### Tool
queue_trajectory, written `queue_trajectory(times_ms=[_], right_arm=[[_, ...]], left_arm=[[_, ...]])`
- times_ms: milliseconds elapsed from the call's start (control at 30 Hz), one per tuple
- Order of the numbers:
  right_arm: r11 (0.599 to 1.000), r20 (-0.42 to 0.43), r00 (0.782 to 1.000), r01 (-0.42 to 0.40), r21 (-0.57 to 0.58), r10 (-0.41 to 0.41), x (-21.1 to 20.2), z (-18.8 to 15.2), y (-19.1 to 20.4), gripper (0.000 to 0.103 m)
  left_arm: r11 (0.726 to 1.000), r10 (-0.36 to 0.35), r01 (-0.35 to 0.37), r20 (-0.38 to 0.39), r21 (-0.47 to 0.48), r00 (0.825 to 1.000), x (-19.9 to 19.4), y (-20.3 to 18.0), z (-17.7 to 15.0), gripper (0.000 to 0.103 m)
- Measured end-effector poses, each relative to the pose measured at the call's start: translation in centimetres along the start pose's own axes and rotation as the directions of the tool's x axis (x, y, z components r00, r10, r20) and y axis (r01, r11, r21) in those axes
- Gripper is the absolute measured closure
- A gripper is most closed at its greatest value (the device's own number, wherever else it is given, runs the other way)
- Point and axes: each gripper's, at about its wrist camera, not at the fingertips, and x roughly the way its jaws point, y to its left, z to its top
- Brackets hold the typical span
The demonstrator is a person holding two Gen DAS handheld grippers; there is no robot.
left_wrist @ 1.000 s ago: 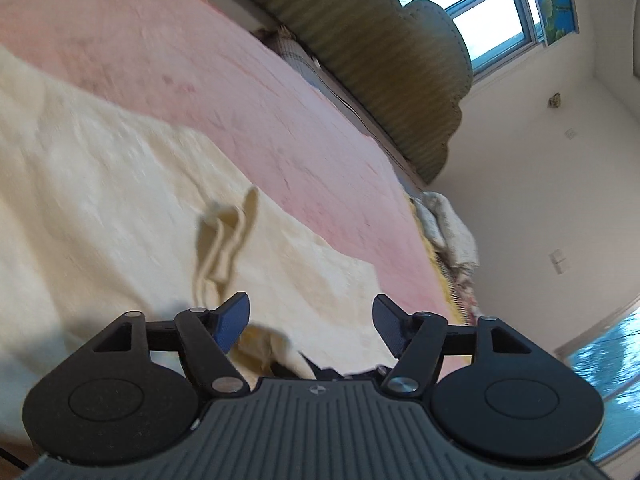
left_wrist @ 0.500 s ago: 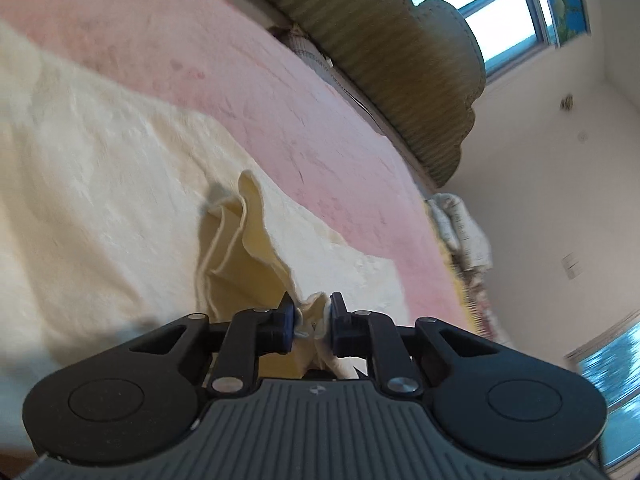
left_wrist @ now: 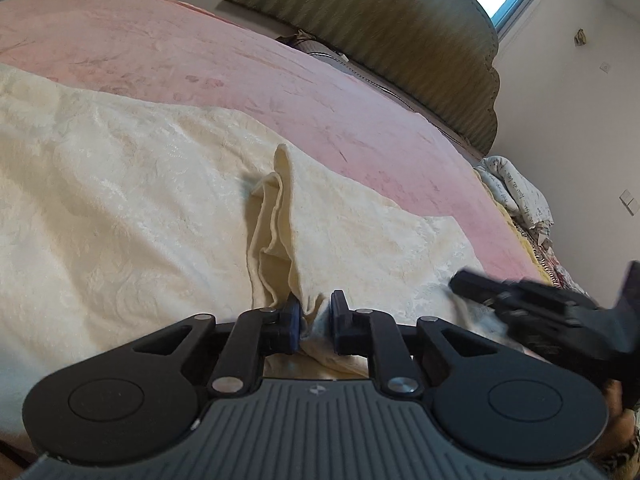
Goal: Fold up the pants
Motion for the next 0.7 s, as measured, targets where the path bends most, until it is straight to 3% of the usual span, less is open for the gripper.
queue_trajectory(times_ms=[67, 100, 267, 400, 500, 600, 700], right_arm=[[0.995, -0.133, 0.986, 0.100, -0.018, -0.101, 1.9, -1.3, -1.6, 0.093], [0.994, -0.153, 0.983, 0.095, -0.044, -0.101, 2.1, -2.2, -1.8, 0.093], [0.994, -0.114, 0.988, 0.097, -0.052, -0.102, 1.1, -0.7, -1.8, 0.092], [0.992, -0.070, 0.990, 0.117, -0.046, -0.120, 3.7, 1.4, -2.7, 0.088], [0.975, -0.153, 0.965, 0.202, -0.087, -0.213, 7.4, 1.3, -3.8, 0.085], [0.963, -0.125, 0.958, 0.243, -0.114, -0.257, 6.3, 1.9, -1.9, 0.084], [0.987, -0.076, 0.993, 0.077, -0.145, -0.088, 4.3, 2.1, 1.4, 0.084]], left_arm=[[1.000, 0.003, -0.003, -0.006, 0.001, 1.000, 0.1, -0.1, -0.1, 0.086], [1.000, 0.004, -0.004, -0.006, 0.004, 1.000, 0.1, -0.1, -0.1, 0.086], [0.999, 0.031, -0.031, -0.001, 0.034, 1.000, 0.3, -0.7, -0.2, 0.086], [0.999, 0.027, -0.027, -0.008, 0.029, 1.000, 0.2, -0.8, -0.2, 0.085], [1.000, 0.015, -0.015, -0.015, 0.015, 1.000, 0.3, -0.4, 0.0, 0.082], [1.000, 0.016, -0.016, -0.011, 0.019, 1.000, 0.3, -0.3, -0.1, 0.082], [0.999, 0.024, -0.024, -0.006, 0.038, 1.000, 0.3, -0.5, -0.2, 0.082]])
